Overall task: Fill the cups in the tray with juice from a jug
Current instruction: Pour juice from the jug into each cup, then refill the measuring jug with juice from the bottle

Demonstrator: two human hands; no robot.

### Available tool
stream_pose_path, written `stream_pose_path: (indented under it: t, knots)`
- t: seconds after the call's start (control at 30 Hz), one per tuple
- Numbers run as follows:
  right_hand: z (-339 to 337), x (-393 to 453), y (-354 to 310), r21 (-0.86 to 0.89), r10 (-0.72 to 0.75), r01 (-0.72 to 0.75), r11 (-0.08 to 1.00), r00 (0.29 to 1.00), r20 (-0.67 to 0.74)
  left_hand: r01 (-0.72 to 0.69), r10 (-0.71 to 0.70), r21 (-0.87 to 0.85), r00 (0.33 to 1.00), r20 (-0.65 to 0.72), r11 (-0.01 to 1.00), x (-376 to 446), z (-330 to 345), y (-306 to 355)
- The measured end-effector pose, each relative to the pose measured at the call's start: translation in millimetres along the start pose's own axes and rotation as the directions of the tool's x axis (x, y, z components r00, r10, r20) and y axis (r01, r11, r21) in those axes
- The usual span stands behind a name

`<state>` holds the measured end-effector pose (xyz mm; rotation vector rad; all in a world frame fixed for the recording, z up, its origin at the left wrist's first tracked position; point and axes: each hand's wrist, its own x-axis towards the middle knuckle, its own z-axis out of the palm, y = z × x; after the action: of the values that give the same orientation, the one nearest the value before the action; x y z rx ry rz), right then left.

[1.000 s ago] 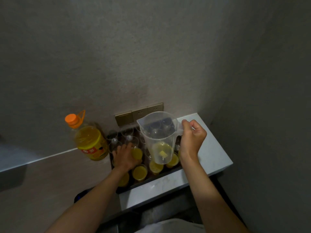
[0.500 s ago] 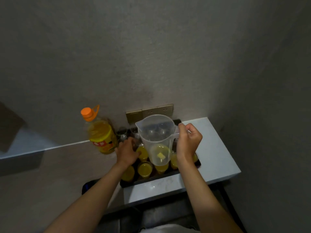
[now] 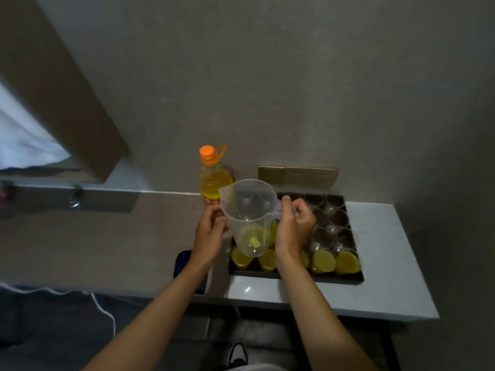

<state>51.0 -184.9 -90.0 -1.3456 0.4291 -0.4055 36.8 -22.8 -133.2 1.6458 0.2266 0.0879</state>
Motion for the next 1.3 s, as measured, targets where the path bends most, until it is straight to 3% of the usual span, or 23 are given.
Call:
stream_pose_path:
  t: [0.13, 0.3, 0.47, 0.6, 0.83, 1.07, 1.3]
  knots:
    - [31.2, -13.9, 10.0, -0.011, 0.015, -0.014, 1.0, 0.996, 0.092, 0.046, -0.06, -0.126, 0.992, -0.109, 0.991, -5.4, -23.0, 6.4]
    - [61.5, -24.6, 25.0, -0.088, 0.032, -0.011, 0.996, 0.97, 0.241, 0.09, -0.114, -0.148, 0.98, -0.161, 0.985, 7.4, -56.6, -0.8]
    - [87.2, -35.5, 50.1, -0.255, 0.134, -0.026, 0.967, 0.9, 0.416, 0.126, -0.159, -0.204, 0.976, -0.152, 0.971, 28.8, -80.2, -12.8]
    - [101.6, -39.9, 57.9, -0.407, 0.158, 0.082, 0.91, 0.837, 0.523, 0.138, -0.168, -0.156, 0.964, -0.204, 0.978, 51.0, -100.9, -43.0]
    - [116.3, -39.9, 86.2, -0.491, 0.215, 0.116, 0.863, 0.795, 0.567, 0.212, -0.229, -0.127, 0.962, -0.147, 0.969, 71.7, -113.9, -83.1]
    - [115.3, -35.4, 115.1, -0.606, 0.287, 0.074, 0.792, 0.831, 0.476, 0.301, -0.306, -0.076, 0.95, -0.06, 0.951, 85.1, -114.2, -118.2]
    - [110.0, -30.4, 125.1, -0.65, 0.313, 0.062, 0.758, 0.84, 0.444, 0.31, -0.31, -0.012, 0.951, -0.018, 0.951, 86.9, -107.7, -108.4]
